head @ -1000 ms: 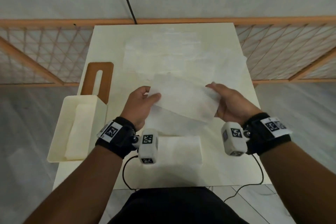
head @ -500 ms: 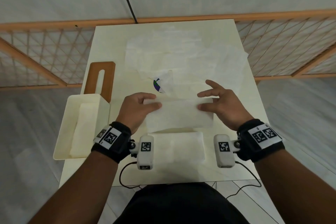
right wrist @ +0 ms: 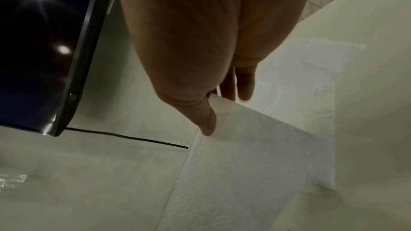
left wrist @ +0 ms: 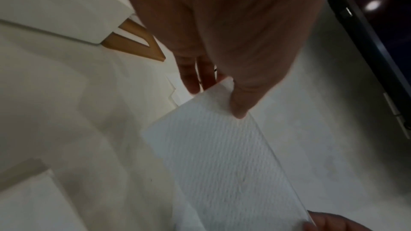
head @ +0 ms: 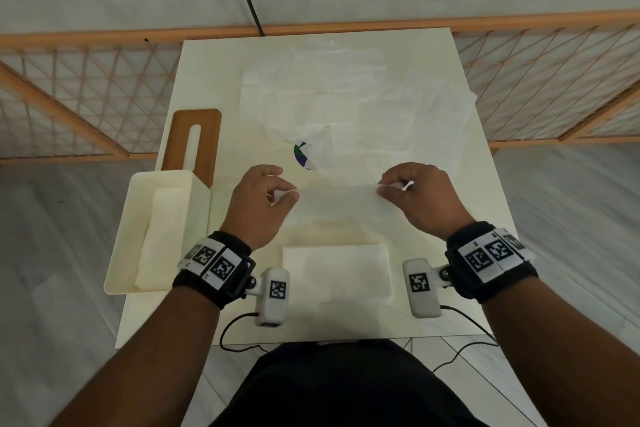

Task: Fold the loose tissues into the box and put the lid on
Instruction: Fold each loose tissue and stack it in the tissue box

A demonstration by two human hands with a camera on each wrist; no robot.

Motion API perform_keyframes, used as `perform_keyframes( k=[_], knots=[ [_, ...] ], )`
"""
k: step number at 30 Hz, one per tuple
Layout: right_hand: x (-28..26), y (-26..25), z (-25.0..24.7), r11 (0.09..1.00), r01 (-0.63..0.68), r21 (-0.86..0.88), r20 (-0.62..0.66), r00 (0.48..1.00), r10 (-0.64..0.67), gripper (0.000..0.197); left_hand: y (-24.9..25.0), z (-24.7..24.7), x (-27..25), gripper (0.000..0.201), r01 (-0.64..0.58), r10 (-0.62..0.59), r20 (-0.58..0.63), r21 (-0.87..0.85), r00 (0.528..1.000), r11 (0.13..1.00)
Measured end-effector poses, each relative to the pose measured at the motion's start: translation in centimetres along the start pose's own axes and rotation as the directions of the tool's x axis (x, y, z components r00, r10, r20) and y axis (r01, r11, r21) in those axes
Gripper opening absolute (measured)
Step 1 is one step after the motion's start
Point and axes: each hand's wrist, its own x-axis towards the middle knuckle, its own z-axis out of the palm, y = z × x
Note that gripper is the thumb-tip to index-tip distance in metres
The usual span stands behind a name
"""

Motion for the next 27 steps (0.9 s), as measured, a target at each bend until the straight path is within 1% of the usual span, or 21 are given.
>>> perform_keyframes(
  k=[2, 3, 4, 6, 7, 9, 10, 12, 14, 16, 17, 19, 23, 27],
  knots=[
    [-0.2, 0.0, -0.2, 0.999, -0.015, -0.042, 0.069, 0.997, 0.018, 0.002, -0.2, -0.1, -0.4, 0.002, -0.019, 0.019, 0.004, -0.017, 1.000, 1.000],
    [-0.5, -0.1, -0.3, 0.999, -0.031, -0.037, 0.121, 0.992, 0.035, 0.004, -0.5, -0.2, -0.6, 0.003, -0.001, 0.002, 0.013, -0.060, 1.000, 0.998],
    [-0.8, -0.2, -0.5, 0.999, -0.047, 0.000, 0.184, 0.982, 0.046, 0.006, -0.5, -0.4, -0.8, 0.002, 0.043, -0.038, 0.042, -0.132, 0.998, 0.990],
    [-1.5, -0.3, -0.8, 0.978, -0.122, 0.167, 0.307, 0.950, 0.066, 0.006, -0.5, -0.6, -1.4, 0.008, 0.145, -0.117, 0.112, -0.291, 0.987, 0.946],
    [-1.9, -0.2, -0.7, 0.951, -0.172, 0.256, 0.351, 0.934, 0.075, 0.004, -0.7, -0.6, -1.8, 0.007, 0.186, -0.147, 0.138, -0.345, 0.979, 0.920],
    [-2.5, 0.5, -0.4, 0.898, -0.255, 0.357, 0.387, 0.916, 0.106, 0.005, -1.4, -0.1, -2.8, 0.015, 0.254, -0.206, 0.165, -0.364, 0.965, 0.896],
    [-2.7, 1.0, 0.0, 0.884, -0.289, 0.367, 0.385, 0.912, 0.139, 0.005, -2.0, 0.4, -3.2, 0.017, 0.289, -0.241, 0.175, -0.343, 0.955, 0.894],
    [-3.0, 2.3, 1.1, 0.885, -0.332, 0.327, 0.356, 0.910, 0.210, 0.005, -3.3, 1.6, -4.0, 0.012, 0.354, -0.312, 0.189, -0.269, 0.931, 0.896],
    [-3.3, 3.8, 2.6, 0.925, -0.323, 0.201, 0.318, 0.915, 0.250, 0.005, -4.6, 3.1, -4.5, 0.006, 0.377, -0.346, 0.196, -0.157, 0.918, 0.913],
    [-3.6, 5.3, 4.2, 0.958, -0.285, 0.023, 0.275, 0.923, 0.268, 0.007, -5.5, 4.6, -4.9, 0.003, 0.367, -0.356, 0.202, -0.017, 0.912, 0.930],
    [-3.7, 5.8, 4.9, 0.962, -0.268, -0.053, 0.255, 0.928, 0.272, 0.009, -5.7, 5.2, -5.1, 0.003, 0.365, -0.366, 0.198, 0.042, 0.909, 0.930],
    [-4.1, 6.6, 6.0, 0.959, -0.246, -0.138, 0.222, 0.936, 0.272, 0.011, -6.4, 6.1, -5.4, 0.008, 0.371, -0.381, 0.187, 0.091, 0.905, 0.924],
    [-4.5, 7.4, 7.3, 0.960, -0.211, -0.182, 0.162, 0.957, 0.241, 0.011, -7.0, 6.8, -5.5, 0.007, 0.384, -0.393, 0.148, 0.085, 0.908, 0.920],
    [-4.4, 7.8, 7.9, 0.957, -0.220, -0.186, 0.137, 0.959, 0.247, 0.011, -7.1, 6.9, -5.4, 0.003, 0.378, -0.397, 0.146, 0.137, 0.906, 0.915]
  ],
)
